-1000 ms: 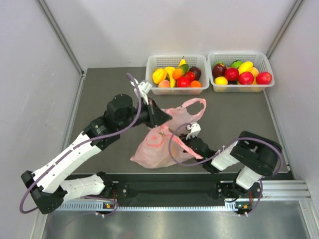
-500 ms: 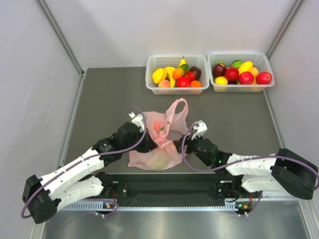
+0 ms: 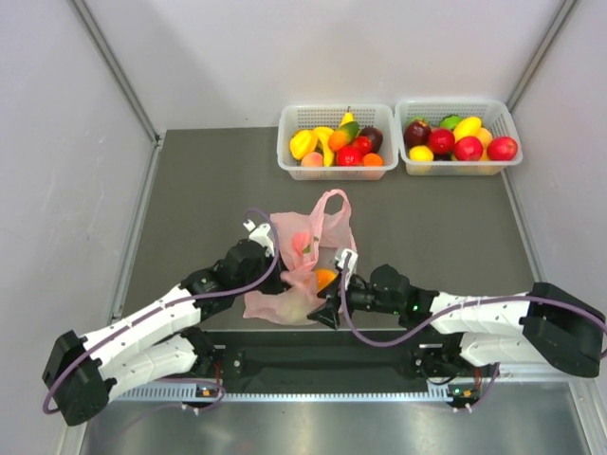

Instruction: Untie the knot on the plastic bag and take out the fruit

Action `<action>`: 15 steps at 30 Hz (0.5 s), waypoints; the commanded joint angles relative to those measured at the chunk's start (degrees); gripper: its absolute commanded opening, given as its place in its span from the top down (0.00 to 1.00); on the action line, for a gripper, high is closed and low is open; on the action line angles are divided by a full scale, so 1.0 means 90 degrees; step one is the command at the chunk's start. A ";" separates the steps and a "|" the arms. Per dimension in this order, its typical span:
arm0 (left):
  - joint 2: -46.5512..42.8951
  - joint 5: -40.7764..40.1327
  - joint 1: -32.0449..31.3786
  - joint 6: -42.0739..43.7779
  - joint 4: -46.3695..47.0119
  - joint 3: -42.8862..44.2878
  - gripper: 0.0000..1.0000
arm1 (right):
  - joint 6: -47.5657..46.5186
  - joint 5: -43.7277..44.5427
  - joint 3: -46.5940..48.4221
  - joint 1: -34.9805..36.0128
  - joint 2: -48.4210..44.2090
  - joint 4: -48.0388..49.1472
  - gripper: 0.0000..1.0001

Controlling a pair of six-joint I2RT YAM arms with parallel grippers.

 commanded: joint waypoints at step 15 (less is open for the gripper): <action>-0.0095 0.0201 -0.0011 -0.0215 0.0851 -0.0193 1.00 | -0.0681 0.3178 0.0925 0.0721 -0.0316 -0.1474 0.71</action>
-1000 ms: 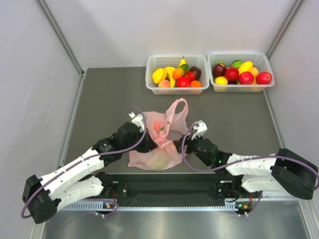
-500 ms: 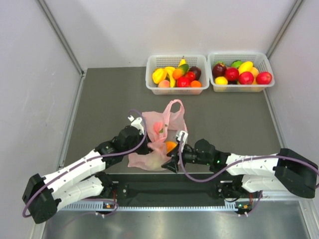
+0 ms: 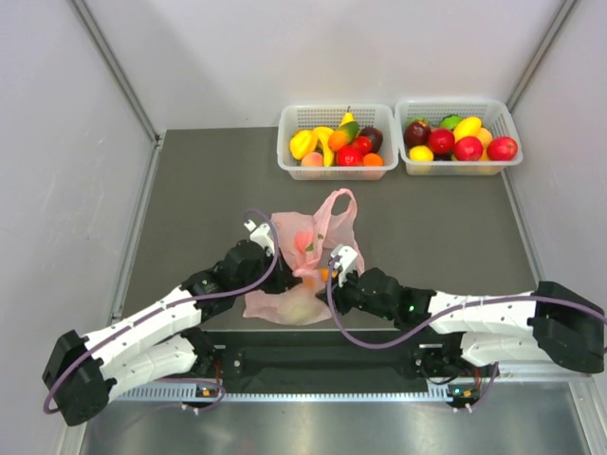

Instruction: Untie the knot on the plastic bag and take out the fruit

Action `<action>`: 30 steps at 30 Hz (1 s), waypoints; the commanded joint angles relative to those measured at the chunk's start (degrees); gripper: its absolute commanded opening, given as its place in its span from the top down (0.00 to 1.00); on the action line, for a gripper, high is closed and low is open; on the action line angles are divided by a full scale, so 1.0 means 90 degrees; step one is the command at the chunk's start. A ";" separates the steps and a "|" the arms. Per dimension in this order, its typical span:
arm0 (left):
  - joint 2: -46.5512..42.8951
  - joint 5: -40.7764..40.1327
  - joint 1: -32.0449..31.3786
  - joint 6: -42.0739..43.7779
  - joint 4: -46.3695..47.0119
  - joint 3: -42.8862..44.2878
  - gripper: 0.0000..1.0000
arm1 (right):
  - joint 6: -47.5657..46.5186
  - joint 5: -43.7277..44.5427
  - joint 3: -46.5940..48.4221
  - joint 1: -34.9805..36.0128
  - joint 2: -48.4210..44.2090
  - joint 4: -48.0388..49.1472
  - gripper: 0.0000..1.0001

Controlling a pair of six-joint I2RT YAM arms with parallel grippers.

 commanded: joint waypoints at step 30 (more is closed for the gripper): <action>-0.0017 -0.1891 0.0340 -0.0118 -0.0186 0.0962 1.00 | -0.2375 -0.3123 0.1877 0.2136 0.2179 -0.2821 0.96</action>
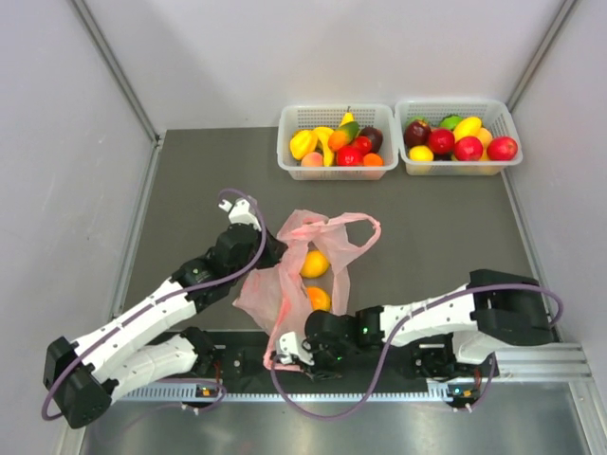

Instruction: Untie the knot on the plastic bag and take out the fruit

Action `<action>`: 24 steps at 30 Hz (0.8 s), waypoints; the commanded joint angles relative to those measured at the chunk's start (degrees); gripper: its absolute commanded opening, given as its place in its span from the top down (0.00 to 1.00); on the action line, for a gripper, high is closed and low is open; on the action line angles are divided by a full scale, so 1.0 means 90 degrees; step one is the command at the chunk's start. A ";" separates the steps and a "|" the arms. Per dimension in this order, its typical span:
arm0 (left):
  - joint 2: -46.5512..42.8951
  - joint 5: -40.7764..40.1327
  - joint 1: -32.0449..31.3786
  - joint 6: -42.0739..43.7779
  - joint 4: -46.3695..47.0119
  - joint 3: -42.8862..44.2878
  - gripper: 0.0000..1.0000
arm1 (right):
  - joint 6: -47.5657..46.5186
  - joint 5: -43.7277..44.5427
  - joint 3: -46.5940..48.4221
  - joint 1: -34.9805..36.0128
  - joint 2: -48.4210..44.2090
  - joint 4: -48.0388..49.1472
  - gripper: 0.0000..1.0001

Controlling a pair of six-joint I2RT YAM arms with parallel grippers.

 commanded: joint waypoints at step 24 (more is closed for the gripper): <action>-0.0569 0.1075 0.0042 -0.0184 0.0665 -0.1459 1.00 | 0.1761 0.4349 0.0064 -0.1354 -0.2646 0.0135 0.34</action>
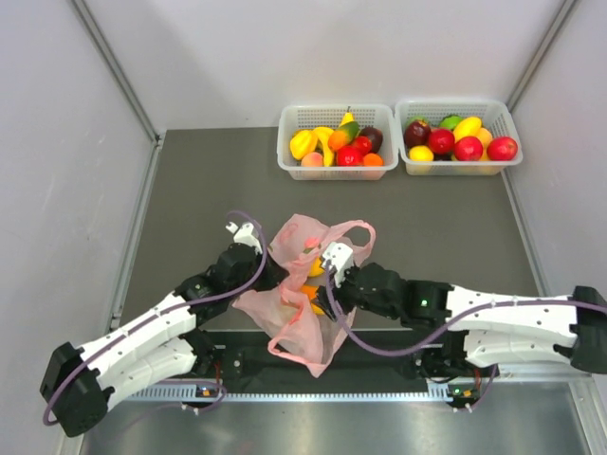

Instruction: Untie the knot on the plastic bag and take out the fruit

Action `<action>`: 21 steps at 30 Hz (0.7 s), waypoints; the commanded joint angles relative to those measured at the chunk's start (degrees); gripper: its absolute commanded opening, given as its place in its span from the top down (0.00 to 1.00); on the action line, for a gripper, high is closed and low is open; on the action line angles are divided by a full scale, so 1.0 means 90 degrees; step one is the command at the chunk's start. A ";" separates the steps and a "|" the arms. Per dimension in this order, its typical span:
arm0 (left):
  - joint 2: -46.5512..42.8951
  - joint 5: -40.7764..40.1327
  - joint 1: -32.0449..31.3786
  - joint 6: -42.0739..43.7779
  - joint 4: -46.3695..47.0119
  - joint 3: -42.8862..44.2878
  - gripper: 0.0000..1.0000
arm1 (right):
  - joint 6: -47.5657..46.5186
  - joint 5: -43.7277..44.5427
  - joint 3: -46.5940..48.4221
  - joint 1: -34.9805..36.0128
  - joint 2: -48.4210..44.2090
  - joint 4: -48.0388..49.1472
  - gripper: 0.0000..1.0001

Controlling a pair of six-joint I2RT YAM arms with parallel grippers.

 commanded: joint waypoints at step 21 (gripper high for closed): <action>-0.0146 0.0214 0.0025 -0.0097 0.0091 -0.0058 1.00 | 0.1027 0.0337 0.0444 -0.0856 0.2688 0.1350 0.26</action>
